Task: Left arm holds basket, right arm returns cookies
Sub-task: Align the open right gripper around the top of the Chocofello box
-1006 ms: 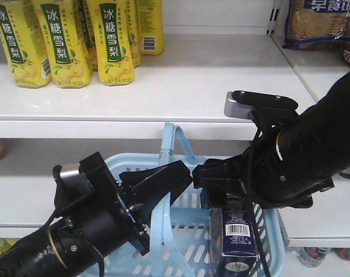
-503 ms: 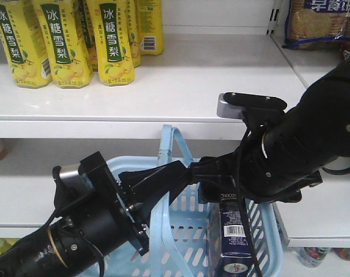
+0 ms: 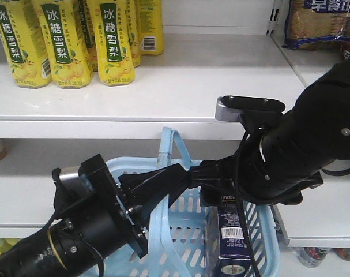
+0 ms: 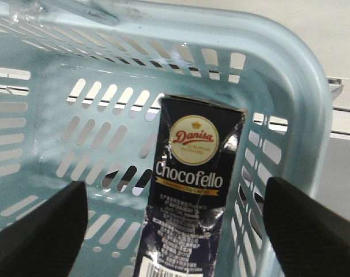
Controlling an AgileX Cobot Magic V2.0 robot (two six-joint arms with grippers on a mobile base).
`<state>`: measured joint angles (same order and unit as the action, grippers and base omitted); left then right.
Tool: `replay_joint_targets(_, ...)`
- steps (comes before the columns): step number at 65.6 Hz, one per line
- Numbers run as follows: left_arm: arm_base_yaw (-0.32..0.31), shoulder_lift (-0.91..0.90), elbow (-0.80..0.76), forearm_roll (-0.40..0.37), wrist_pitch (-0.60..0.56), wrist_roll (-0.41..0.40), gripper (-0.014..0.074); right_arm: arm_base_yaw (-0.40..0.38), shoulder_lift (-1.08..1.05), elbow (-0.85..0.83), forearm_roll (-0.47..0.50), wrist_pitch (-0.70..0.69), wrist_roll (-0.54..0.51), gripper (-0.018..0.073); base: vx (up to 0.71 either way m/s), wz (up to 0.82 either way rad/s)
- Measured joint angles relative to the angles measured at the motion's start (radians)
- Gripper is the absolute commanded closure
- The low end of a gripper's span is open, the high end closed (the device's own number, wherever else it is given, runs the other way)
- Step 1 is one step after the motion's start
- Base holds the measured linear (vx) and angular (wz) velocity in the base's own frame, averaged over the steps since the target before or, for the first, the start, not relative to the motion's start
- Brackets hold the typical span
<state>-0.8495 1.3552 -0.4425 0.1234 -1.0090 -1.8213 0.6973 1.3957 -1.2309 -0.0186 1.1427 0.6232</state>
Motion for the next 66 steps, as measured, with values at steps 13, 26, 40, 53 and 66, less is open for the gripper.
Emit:
replay_joint_targets(13, 0.0, 0.0, 0.0, 0.002, -0.001, 0.0, 0.0596, 0.004, -0.008, 0.0, 0.0, 0.026, -0.007, -0.001, 0.0, 0.0)
replay_joint_targets(26, 0.0, 0.0, -0.001, 0.003, -0.005, 0.0, 0.0596, 0.012, -0.047, 0.0, -0.005, 0.039, -0.042, -0.001, 0.0, 0.0)
replay_joint_targets(40, 0.0, 0.0, -0.002, 0.004, -0.006, 0.0, 0.0596, 0.012, -0.079, 0.0, -0.007, 0.06, -0.092, -0.001, 0.0, 0.0)
replay_joint_targets(53, 0.0, 0.0, -0.002, 0.004, -0.006, 0.0, 0.0596, 0.028, -0.079, 0.0, -0.003, 0.063, -0.112, -0.001, 0.0, 0.0)
replay_joint_targets(66, 0.0, 0.0, -0.002, 0.004, -0.007, 0.0, 0.0596, 0.054, -0.066, 0.0, -0.002, 0.06, -0.131, -0.001, 0.0, 0.0)
